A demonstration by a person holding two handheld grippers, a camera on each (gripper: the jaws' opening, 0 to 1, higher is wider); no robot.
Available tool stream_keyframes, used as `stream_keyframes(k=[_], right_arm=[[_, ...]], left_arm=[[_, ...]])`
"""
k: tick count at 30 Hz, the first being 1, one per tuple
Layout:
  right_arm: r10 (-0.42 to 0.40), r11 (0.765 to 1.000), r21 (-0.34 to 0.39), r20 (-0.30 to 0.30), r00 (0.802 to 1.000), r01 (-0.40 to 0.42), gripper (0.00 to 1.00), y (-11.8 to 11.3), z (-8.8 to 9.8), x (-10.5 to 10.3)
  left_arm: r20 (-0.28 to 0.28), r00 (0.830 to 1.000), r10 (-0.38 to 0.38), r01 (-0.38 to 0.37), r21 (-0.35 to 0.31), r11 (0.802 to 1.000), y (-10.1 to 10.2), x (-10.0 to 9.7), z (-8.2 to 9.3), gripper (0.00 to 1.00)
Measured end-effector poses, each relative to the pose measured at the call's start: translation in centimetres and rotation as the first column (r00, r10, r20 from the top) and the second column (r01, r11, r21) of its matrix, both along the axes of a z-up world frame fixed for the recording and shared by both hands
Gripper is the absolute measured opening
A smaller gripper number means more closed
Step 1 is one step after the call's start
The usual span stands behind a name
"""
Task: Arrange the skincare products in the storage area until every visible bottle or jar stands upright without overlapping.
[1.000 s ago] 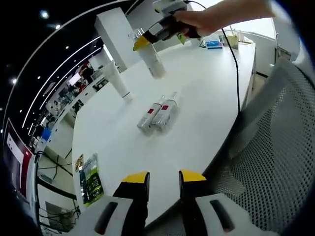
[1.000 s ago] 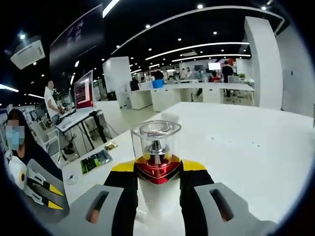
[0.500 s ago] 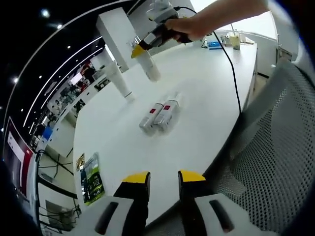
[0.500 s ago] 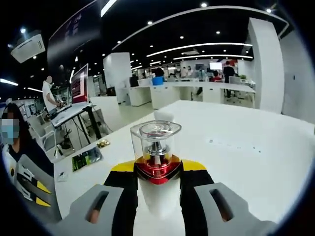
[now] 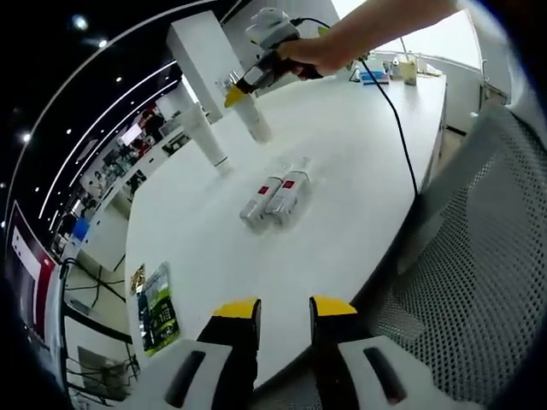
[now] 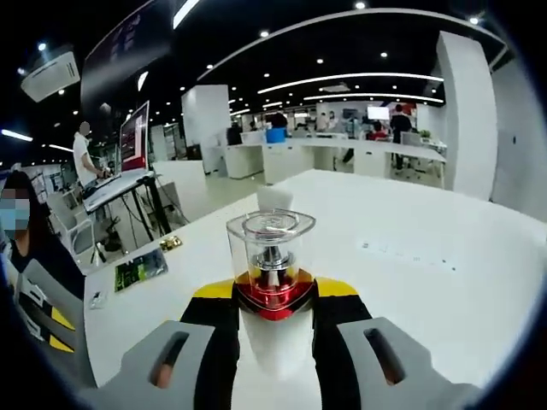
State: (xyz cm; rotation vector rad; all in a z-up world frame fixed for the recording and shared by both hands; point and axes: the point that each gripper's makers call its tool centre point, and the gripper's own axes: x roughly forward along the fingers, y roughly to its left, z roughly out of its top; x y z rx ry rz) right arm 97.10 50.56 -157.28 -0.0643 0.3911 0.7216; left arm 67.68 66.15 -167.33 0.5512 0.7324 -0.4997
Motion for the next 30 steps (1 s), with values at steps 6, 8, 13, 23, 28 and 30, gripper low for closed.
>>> stream_keyframes(k=[6,8,13,23,28,30], right_arm=[[0.000,1.000,-0.015,0.003,1.000,0.001,0.29,0.1,-0.2,0.9],[0.000,1.000,-0.022,0.006,1.000,0.000,0.29,0.1,-0.3,1.2],[0.005,0.999,-0.041,0.005,1.000,-0.005,0.29,0.0,-0.9,2.4],[0.012,0.999,-0.050,-0.013,1.000,-0.013,0.29,0.0,-2.6,4.4],[0.012,0.999,-0.051,-0.015,1.000,-0.012,0.29,0.0,-3.3,5.0],[0.011,0.999,-0.053,-0.018,1.000,-0.012,0.29,-0.1,-3.4,5.2]], left_arm=[[-0.005,1.000,0.000,0.000,0.001,1.000,0.0,-0.1,-0.1,0.23],[-0.008,1.000,0.001,-0.001,0.001,1.000,0.0,-0.1,-0.1,0.23],[-0.009,1.000,0.002,-0.002,0.001,1.000,0.0,-0.1,-0.2,0.23],[-0.018,1.000,0.003,-0.003,0.003,1.000,0.1,-0.1,-0.3,0.23],[-0.027,1.000,0.002,-0.002,0.003,1.000,0.1,-0.2,-0.5,0.23],[-0.032,0.999,0.003,-0.003,0.002,1.000,0.1,-0.2,-0.6,0.23]])
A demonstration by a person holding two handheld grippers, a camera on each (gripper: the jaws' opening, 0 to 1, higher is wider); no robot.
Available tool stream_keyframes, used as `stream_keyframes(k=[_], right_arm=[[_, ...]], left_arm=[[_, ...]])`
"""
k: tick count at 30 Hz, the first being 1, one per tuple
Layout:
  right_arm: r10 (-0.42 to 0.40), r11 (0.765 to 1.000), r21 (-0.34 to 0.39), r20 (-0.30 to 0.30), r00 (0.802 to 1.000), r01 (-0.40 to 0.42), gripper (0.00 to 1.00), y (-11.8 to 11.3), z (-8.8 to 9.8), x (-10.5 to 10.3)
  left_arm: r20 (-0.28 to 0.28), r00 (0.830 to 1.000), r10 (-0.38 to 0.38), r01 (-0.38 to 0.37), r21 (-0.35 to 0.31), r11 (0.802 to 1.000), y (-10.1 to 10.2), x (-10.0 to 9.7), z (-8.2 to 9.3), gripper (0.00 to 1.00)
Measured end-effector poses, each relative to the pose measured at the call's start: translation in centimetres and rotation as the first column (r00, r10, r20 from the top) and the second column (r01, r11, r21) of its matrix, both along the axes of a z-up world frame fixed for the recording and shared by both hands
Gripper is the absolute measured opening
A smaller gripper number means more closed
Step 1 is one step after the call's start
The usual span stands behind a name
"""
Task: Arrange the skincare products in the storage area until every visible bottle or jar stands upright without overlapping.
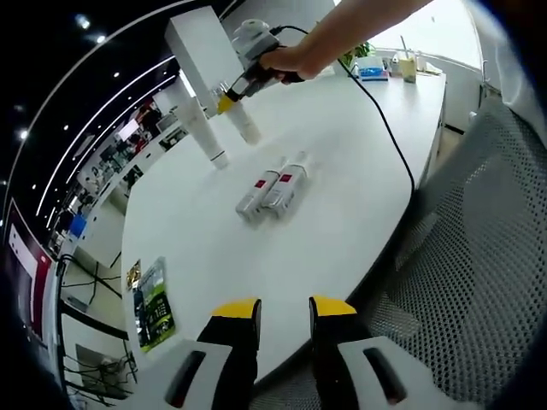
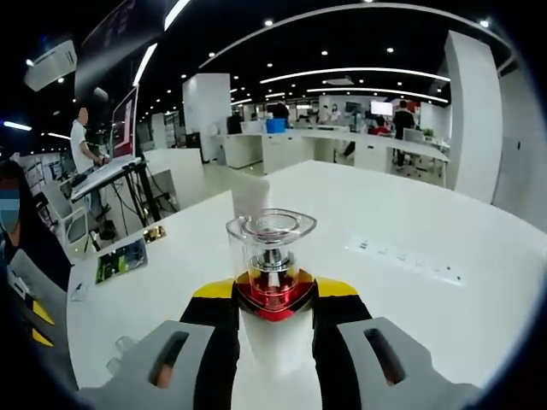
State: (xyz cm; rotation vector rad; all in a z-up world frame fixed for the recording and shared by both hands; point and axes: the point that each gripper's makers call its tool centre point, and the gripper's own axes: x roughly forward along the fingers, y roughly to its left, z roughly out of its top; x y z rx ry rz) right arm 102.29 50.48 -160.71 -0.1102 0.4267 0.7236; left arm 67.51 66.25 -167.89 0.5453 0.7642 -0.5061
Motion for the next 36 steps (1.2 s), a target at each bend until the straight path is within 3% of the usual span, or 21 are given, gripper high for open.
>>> stream_keyframes(k=[36], right_arm=[[0.042,0.999,-0.011,0.042,0.998,-0.041,0.29,1.2,-0.5,1.0]], left_arm=[[-0.029,0.999,-0.019,0.019,-0.003,1.000,-0.1,-0.4,-0.2,0.26]])
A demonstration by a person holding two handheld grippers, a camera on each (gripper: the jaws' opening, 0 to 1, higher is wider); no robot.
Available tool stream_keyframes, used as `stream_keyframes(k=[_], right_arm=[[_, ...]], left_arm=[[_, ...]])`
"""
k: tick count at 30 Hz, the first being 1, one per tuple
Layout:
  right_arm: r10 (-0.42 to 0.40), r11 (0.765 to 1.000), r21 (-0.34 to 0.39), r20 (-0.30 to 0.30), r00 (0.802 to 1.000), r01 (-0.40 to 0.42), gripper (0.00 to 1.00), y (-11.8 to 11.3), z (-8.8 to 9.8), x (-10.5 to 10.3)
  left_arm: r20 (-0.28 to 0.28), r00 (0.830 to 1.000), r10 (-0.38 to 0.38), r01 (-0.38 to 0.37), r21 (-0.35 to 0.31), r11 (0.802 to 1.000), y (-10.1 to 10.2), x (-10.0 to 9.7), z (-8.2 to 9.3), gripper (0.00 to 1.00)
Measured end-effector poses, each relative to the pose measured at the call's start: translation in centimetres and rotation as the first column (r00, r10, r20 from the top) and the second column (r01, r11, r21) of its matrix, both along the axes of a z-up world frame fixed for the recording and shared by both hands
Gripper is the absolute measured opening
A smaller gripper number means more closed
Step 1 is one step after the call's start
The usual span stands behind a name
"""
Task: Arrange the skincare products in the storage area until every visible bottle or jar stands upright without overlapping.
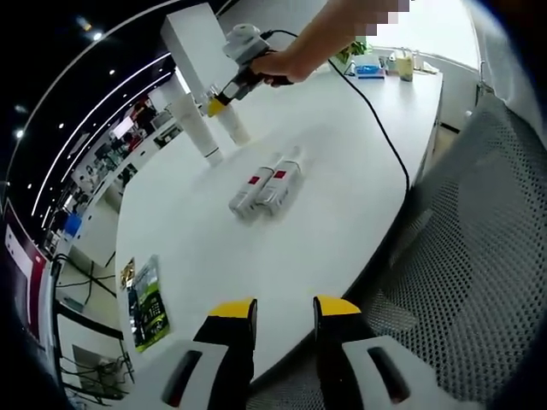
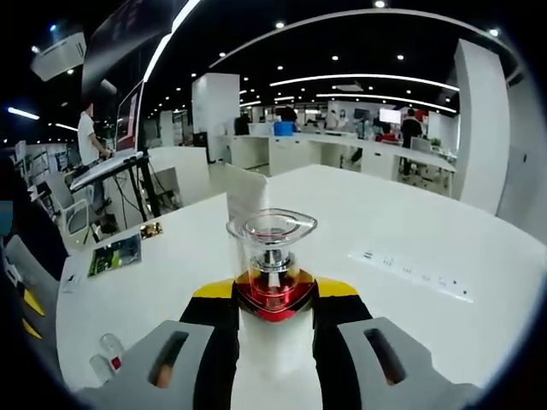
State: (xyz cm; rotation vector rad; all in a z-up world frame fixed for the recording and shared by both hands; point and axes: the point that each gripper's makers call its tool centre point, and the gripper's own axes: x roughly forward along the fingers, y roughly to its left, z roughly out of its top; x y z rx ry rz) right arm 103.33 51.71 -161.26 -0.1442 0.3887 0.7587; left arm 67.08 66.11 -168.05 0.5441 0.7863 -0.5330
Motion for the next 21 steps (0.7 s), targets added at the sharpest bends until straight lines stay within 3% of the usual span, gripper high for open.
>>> stream_keyframes(k=[21], right_arm=[[-0.029,0.999,0.045,0.014,0.999,0.028,0.29,-0.8,-0.1,1.8]], left_arm=[[-0.010,1.000,0.006,-0.006,0.001,1.000,0.0,0.0,-0.2,0.26]])
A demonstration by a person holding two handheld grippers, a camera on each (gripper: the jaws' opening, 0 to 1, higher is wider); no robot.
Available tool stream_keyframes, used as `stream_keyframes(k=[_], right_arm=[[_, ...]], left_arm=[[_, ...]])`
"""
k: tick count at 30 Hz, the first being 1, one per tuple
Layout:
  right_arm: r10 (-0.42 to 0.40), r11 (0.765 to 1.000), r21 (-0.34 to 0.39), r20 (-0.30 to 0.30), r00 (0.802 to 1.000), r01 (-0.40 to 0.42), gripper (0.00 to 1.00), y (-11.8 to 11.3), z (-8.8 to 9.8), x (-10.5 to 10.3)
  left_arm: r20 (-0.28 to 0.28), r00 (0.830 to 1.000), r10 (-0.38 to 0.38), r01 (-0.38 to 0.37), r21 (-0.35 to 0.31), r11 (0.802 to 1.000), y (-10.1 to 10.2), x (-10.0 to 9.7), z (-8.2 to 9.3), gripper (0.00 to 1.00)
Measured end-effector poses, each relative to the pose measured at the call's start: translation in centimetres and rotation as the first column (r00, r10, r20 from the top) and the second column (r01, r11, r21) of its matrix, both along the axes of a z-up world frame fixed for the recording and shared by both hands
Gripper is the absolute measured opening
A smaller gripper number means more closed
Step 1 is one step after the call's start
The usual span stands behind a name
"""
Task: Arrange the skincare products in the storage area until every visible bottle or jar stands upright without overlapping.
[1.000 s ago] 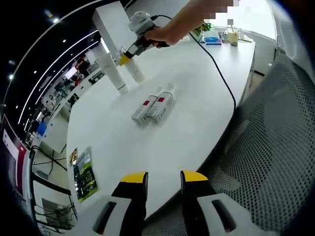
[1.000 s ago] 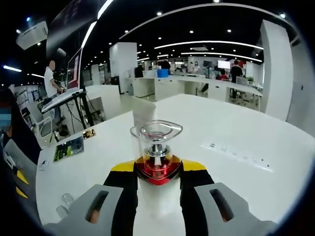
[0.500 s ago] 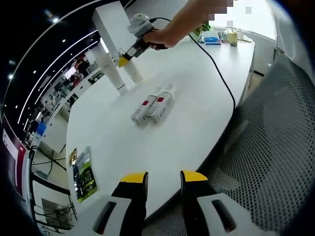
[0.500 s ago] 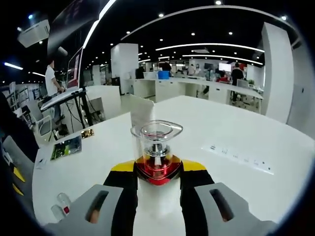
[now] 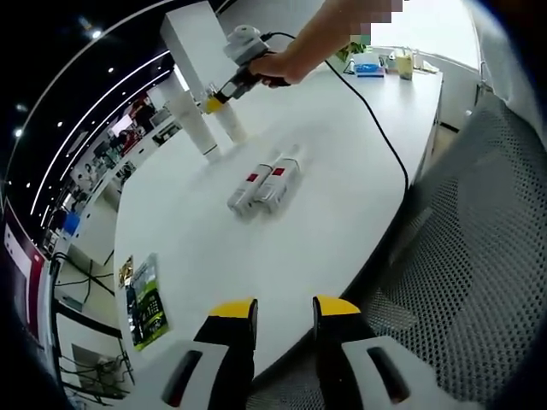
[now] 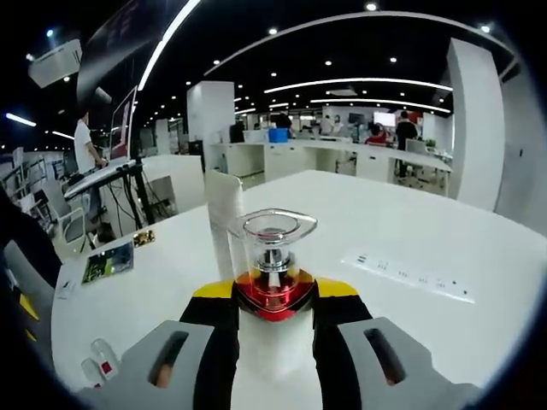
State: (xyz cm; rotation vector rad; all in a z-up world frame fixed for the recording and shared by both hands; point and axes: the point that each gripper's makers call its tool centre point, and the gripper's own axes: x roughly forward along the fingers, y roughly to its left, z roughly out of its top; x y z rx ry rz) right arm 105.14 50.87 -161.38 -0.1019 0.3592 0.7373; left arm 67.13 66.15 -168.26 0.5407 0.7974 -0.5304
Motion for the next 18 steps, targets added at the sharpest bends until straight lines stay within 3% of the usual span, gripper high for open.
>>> stream_keyframes(k=[9,18], right_arm=[[0.018,1.000,-0.018,0.021,1.000,-0.017,0.29,-0.19,-0.56,0.55],[0.022,1.000,0.009,0.040,0.999,-0.023,0.29,0.13,-0.56,0.82]], left_arm=[[-0.013,1.000,-0.008,0.008,-0.001,1.000,-0.10,-0.16,-0.24,0.26],[-0.026,1.000,-0.013,0.013,0.002,1.000,-0.14,-0.31,-0.43,0.26]])
